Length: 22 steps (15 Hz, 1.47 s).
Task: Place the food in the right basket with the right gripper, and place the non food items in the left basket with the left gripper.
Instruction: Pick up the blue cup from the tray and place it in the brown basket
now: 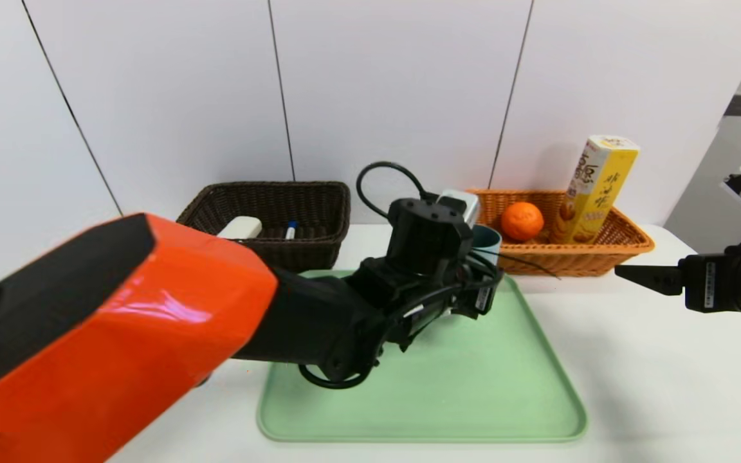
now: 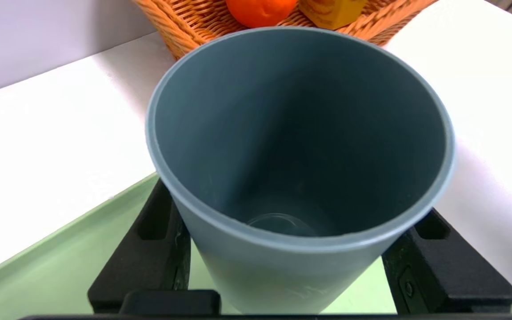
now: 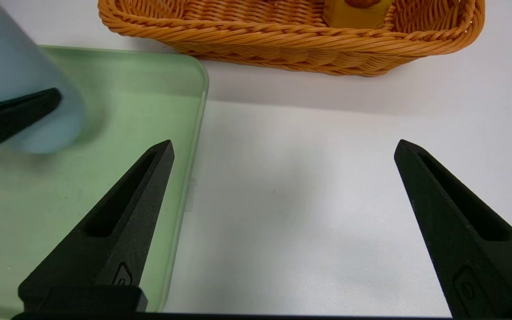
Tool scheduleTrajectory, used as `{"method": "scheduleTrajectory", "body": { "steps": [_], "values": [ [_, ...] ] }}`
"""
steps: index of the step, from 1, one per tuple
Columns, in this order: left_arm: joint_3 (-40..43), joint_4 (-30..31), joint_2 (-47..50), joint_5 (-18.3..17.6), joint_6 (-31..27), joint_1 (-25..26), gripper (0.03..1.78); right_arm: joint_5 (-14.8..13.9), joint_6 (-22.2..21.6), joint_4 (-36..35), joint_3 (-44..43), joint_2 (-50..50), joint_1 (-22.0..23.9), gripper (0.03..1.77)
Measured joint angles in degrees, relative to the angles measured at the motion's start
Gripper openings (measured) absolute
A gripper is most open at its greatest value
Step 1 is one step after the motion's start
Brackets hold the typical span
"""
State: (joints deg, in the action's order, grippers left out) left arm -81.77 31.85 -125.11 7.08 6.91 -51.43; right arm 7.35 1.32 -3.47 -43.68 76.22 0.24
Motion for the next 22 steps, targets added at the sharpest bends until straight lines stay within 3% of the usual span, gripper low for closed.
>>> {"method": "scheduleTrajectory", "body": {
  "steps": [3,6,8,15,22],
  "values": [
    [-2.5,-12.6,9.2,0.6,0.9,1.0,1.14,0.0,-0.1,0.0,0.0,-0.2,0.0,1.71],
    [-8.9,-26.2,16.8,2.1,0.9,8.1,1.14,0.0,-0.1,0.0,-0.2,-0.3,0.0,1.71],
    [-11.2,-30.3,20.0,2.0,0.8,13.9,1.14,0.0,-0.1,0.0,-0.5,-0.3,0.0,1.71],
    [-10.3,-30.4,20.9,-3.4,1.0,31.7,1.14,-0.1,0.0,0.0,-1.1,-0.3,0.1,1.71],
    [-4.2,-20.5,12.5,-5.2,0.9,37.9,1.14,-0.2,0.1,0.0,-0.7,-0.3,0.1,1.71]
  ]
}}
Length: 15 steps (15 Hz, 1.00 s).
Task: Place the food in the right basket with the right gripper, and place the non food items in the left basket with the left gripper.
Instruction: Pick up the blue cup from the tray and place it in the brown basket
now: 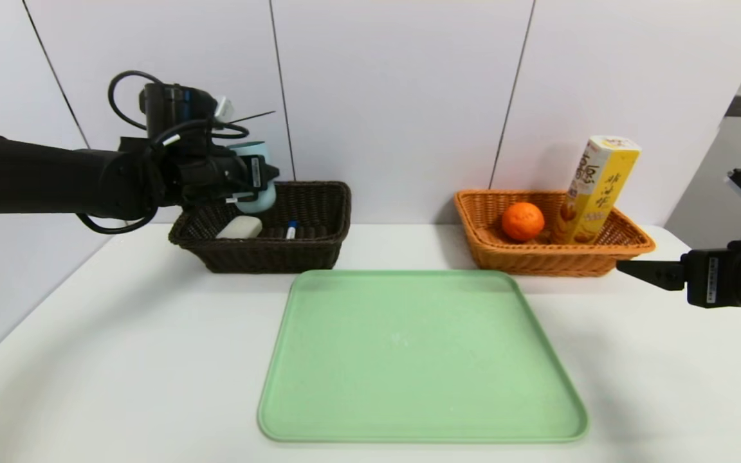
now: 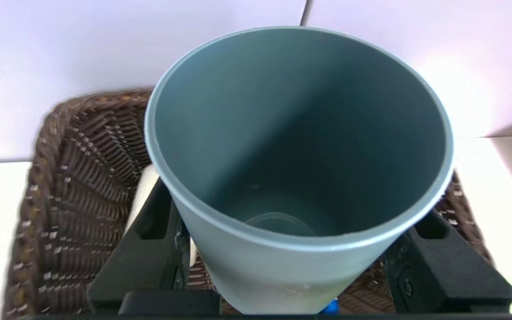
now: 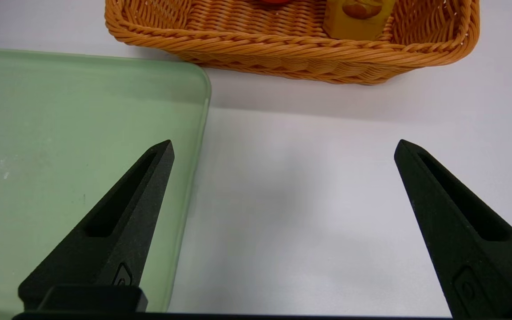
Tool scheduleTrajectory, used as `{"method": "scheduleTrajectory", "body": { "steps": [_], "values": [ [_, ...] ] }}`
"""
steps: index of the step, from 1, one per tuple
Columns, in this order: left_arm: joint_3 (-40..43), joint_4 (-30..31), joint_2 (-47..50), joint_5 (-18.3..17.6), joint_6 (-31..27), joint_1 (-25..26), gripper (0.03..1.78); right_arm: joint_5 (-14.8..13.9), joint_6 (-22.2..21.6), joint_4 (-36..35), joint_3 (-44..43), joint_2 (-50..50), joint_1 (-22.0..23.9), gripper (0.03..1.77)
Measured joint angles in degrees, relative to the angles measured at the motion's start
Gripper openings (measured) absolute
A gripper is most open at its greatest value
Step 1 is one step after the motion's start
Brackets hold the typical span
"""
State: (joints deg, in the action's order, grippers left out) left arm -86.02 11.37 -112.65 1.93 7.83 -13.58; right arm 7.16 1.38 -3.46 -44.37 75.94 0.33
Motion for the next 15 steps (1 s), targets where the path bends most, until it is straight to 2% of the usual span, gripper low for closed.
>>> {"method": "scheduleTrajectory", "body": {
  "steps": [12,15],
  "values": [
    [1.0,4.1,-8.8,0.0,-0.9,0.4,1.14,-0.7,0.0,0.0,-0.3,-0.5,0.1,1.71],
    [0.9,6.4,-9.8,0.1,-1.9,0.5,1.32,-0.6,-0.1,0.0,-0.2,-0.5,0.2,1.71]
  ]
}}
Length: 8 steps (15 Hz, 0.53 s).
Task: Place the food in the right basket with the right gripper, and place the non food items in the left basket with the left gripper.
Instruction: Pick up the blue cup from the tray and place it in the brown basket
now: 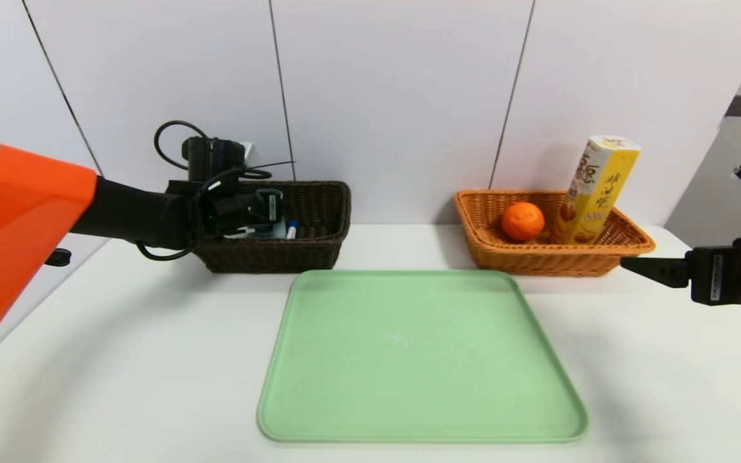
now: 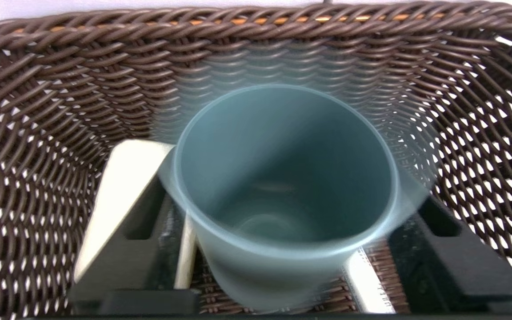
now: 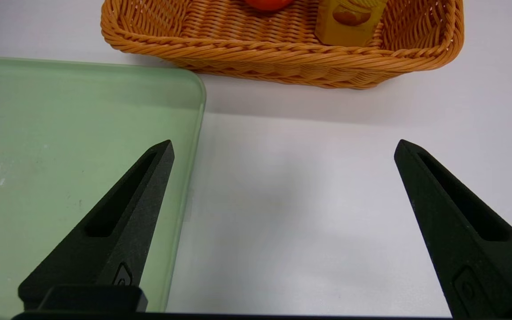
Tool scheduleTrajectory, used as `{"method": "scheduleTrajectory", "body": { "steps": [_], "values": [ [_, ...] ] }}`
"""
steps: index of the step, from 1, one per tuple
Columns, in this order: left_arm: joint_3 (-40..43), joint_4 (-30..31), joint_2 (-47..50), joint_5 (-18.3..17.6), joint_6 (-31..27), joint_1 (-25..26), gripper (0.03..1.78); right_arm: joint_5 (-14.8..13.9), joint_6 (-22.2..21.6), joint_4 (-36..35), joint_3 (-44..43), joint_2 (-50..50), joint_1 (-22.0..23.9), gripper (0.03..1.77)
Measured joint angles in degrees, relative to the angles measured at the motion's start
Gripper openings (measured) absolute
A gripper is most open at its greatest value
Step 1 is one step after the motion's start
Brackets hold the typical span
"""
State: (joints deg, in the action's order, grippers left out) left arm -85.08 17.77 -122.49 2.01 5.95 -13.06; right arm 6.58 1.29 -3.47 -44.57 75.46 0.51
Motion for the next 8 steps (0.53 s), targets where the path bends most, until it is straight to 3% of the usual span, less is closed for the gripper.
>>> {"method": "scheduleTrajectory", "body": {
  "steps": [8],
  "values": [
    [-0.2,-0.2,3.2,0.2,-1.2,-0.1,1.57,0.0,-0.2,0.0,-0.1,0.1,0.0,1.71]
  ]
}}
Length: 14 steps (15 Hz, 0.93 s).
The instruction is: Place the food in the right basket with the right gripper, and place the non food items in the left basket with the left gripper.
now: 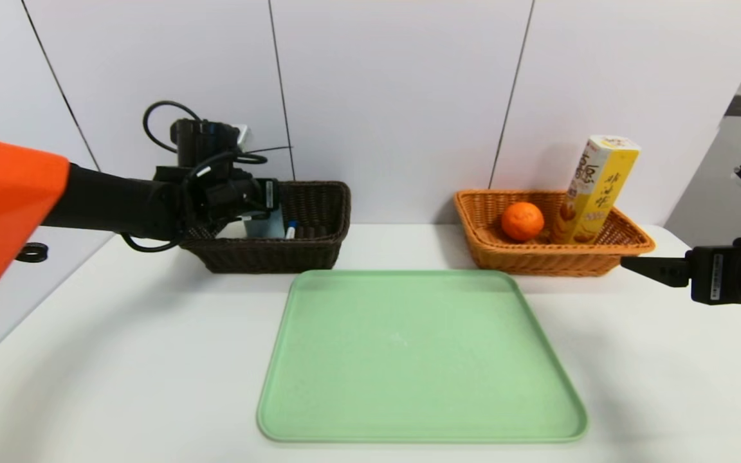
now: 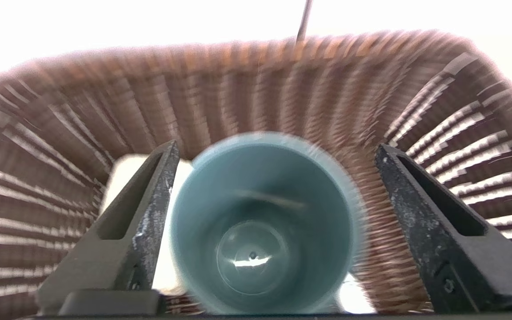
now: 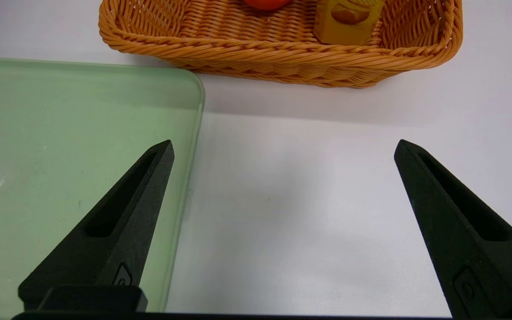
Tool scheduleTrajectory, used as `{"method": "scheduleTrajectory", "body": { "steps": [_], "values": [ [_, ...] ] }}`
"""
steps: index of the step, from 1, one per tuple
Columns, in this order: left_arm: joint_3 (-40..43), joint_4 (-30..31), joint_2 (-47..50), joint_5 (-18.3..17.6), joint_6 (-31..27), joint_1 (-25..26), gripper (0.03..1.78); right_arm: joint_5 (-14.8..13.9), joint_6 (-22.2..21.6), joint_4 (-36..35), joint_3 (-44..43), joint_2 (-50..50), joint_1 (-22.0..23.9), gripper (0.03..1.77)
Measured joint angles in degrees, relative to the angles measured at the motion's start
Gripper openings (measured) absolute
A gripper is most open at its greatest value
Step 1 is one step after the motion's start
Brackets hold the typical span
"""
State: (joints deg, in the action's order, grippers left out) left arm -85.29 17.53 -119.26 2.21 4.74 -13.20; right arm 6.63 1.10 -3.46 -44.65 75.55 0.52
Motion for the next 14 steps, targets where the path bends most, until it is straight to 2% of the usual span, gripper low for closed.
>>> {"method": "scheduleTrajectory", "body": {
  "steps": [4,8,12,14],
  "values": [
    [-0.1,-3.6,11.1,0.0,-1.9,-0.2,1.62,-0.2,-2.7,0.5,-0.6,0.0,0.2,1.71],
    [6.3,-15.3,27.4,0.7,-2.4,-0.3,1.66,-0.2,-3.3,0.1,0.5,-1.0,2.8,1.71],
    [16.7,-18.8,42.8,7.5,-0.6,0.9,1.67,-0.1,-3.5,0.1,4.5,-7.0,4.0,1.71],
    [22.3,-19.1,50.5,8.9,-0.2,2.9,1.67,0.2,-3.5,0.1,9.5,-12.9,4.2,1.71]
  ]
}}
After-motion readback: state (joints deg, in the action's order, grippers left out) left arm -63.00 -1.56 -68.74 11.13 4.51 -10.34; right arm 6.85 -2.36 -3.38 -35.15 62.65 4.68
